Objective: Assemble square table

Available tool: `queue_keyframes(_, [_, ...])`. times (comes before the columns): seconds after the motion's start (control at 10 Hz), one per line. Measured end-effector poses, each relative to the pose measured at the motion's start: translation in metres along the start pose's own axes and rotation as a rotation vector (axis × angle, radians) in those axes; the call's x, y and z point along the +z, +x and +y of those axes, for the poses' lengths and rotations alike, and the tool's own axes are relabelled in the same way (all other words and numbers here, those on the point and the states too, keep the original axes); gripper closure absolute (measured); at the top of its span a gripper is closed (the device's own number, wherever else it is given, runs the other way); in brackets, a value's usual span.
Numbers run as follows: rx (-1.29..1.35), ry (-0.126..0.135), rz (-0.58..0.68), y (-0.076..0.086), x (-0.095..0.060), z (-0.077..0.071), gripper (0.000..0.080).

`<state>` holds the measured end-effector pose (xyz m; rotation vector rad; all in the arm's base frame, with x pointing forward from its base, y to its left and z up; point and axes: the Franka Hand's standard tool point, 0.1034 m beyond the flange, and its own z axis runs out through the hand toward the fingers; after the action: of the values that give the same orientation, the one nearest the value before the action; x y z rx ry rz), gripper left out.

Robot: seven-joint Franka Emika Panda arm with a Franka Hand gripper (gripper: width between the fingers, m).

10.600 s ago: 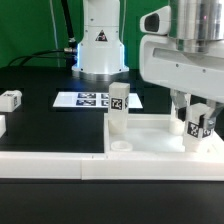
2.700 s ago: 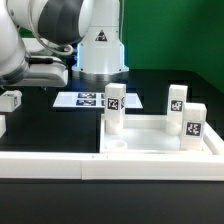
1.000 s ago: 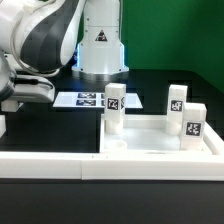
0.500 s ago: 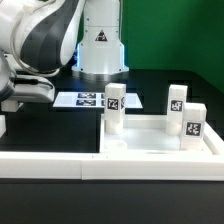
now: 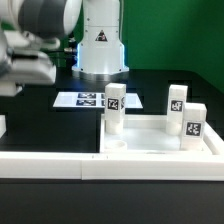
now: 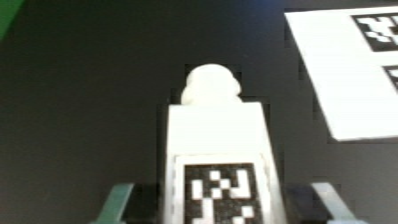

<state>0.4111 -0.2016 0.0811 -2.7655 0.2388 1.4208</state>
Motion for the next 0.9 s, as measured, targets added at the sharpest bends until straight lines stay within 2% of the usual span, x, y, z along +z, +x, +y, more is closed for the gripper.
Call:
queue_keyframes(0.1, [0.051,0.036,0.043,-0.002,-0.020,-0.013,0.0512])
queue_keyframes(0.2, [0.083,0.088,0.159,-0.008,-0.052,-0.037,0.0512])
queue_keyframes(0.3, [0.094,0.091,0.207,-0.012,-0.065,-0.044,0.0512])
queue_keyframes(0.4, [0.093,0.084,0.234,-0.007,-0.067,-0.043,0.0512])
queue_keyframes(0.5, [0.092,0.065,0.348,0.004,-0.074,-0.042,0.0512])
queue_keyframes(0.7, [0.086,0.067,0.451,0.003,-0.075,-0.048,0.0512])
queue_keyframes(0.8, [0.145,0.068,0.542,0.009,-0.086,-0.064,0.0512])
queue_keyframes(0.9, [0.177,0.075,0.594,0.004,-0.106,-0.093,0.0511])
